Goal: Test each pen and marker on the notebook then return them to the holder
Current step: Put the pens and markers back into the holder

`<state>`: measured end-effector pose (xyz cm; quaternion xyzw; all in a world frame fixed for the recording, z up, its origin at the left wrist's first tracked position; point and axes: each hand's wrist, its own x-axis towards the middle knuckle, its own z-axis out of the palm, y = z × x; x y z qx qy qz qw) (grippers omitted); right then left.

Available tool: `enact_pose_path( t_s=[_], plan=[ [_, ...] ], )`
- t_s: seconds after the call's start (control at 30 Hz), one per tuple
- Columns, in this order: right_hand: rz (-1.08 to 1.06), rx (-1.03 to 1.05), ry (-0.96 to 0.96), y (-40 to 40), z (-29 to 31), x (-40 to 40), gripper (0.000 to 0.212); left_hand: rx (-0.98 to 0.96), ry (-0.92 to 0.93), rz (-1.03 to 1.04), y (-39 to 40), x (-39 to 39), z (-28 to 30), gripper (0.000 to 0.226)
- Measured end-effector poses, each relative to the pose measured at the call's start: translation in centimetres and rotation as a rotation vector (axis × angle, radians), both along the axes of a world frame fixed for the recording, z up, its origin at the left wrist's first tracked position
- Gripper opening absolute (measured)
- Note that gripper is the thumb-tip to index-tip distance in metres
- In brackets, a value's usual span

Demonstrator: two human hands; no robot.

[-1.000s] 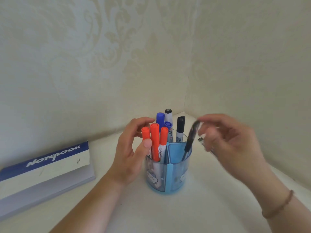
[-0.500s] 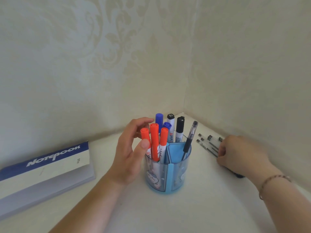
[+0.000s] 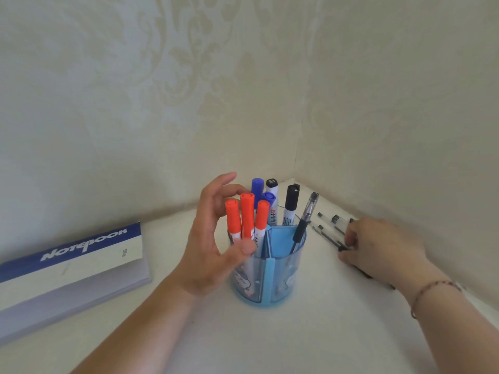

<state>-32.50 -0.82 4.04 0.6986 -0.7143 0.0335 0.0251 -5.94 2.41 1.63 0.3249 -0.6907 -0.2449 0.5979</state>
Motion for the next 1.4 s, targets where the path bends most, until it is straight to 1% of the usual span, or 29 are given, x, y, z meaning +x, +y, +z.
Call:
enact_pose_path(
  t_s=[0.07,0.13,0.23,0.3,0.37,0.47,0.53,0.57,0.6,0.63,0.67,0.73,0.77,0.83,0.9,0.97,1.0,1.03,1.07,1.1,1.13,1.17,1.2,1.23,1.27,1.33,1.4],
  plan=[
    [0.004,0.023,0.01,0.0,-0.1,-0.1,0.018,0.005,-0.014,-0.036,0.1,0.1,0.0,0.104],
    [0.001,0.004,0.05,-0.1,-0.2,0.2,0.015,0.009,-0.008,-0.056,0.0,0.1,0.2,0.113],
    [-0.013,-0.023,-0.007,-0.6,-0.5,-0.2,0.016,-0.015,-0.017,-0.05,0.0,0.1,0.4,0.112],
    [0.036,-0.071,-0.128,-1.2,-0.7,-0.9,0.011,-0.031,-0.02,-0.021,0.1,-0.1,0.5,0.109],
    [0.116,-0.186,-0.366,-1.5,-0.6,-1.3,0.007,-0.045,-0.016,0.02,0.0,-0.3,0.5,0.105],
    [0.284,-0.402,-0.879,-0.7,0.8,-0.5,0.013,-0.043,-0.028,0.06,0.0,-0.6,0.4,0.103],
    [0.42,-0.396,-1.224,0.8,2.3,0.2,0.018,-0.028,-0.042,0.076,0.0,-0.7,0.2,0.105],
    [0.488,-0.336,-1.414,1.4,2.9,0.3,0.013,-0.021,-0.049,0.083,0.0,-0.7,0.2,0.104],
    [0.545,-0.273,-1.562,2.0,3.4,0.2,0.013,-0.019,-0.056,0.093,0.0,-0.7,0.1,0.101],
    [0.593,-0.216,-1.642,2.4,3.9,0.0,0.023,-0.025,-0.066,0.112,0.0,-0.7,0.2,0.099],
    [0.631,-0.169,-1.68,2.6,4.3,-0.2,0.033,-0.036,-0.077,0.132,0.0,-0.7,0.2,0.098],
    [0.633,-0.156,-1.728,2.8,4.6,-0.4,0.037,-0.052,-0.083,0.141,0.0,-0.5,0.3,0.093],
    [0.614,-0.169,-1.711,2.7,4.5,-0.3,0.038,-0.051,-0.083,0.134,0.0,-0.5,0.3,0.089],
    [0.562,-0.223,-1.577,2.5,4.1,0.5,0.045,-0.052,-0.107,0.124,0.0,-0.5,0.2,0.083],
    [0.624,-0.21,-1.485,2.8,3.8,1.9,0.054,-0.062,-0.121,0.119,0.1,-0.6,0.1,0.081],
    [0.718,-0.166,-1.527,3.3,4.0,2.8,0.058,-0.077,-0.101,0.116,0.0,-0.5,0.1,0.082],
    [0.683,-0.179,-1.547,3.3,3.9,2.8,0.054,-0.083,-0.091,0.115,-0.1,-0.5,0.1,0.083],
    [0.589,-0.215,-1.518,3.0,3.5,2.5,0.043,-0.087,-0.085,0.114,-0.1,-0.4,0.1,0.082],
    [0.447,-0.27,-1.361,2.4,2.9,2.0,0.03,-0.087,-0.079,0.113,-0.2,-0.4,0.1,0.081],
    [0.299,-0.285,-1.048,1.4,2.1,1.4,0.017,-0.084,-0.074,0.112,-0.2,-0.4,0.1,0.081],
    [0.186,-0.207,-0.703,0.6,1.3,0.8,0.011,-0.082,-0.072,0.112,-0.2,-0.4,0.1,0.08],
    [0.106,-0.086,-0.435,0.0,0.4,0.5,0.014,-0.08,-0.074,0.112,-0.2,-0.4,0.0,0.079],
    [0.051,0.028,-0.287,-0.4,-0.3,0.3,0.017,-0.077,-0.076,0.109,-0.2,-0.3,0.0,0.078],
    [0.013,0.083,-0.238,-0.8,-0.7,0.3,0.016,-0.074,-0.075,0.107,-0.2,-0.3,0.0,0.077],
    [-0.013,0.084,-0.204,-1.0,-0.9,0.3,0.013,-0.073,-0.073,0.108,-0.2,-0.3,0.0,0.075],
    [-0.038,0.03,-0.14,-0.9,-0.6,0.4,0.009,-0.073,-0.071,0.114,-0.2,-0.3,0.0,0.073],
    [-0.062,0.027,-0.152,-1.0,-0.7,0.1,0.011,-0.063,-0.07,0.117,-0.2,-0.3,0.0,0.073]
  ],
)
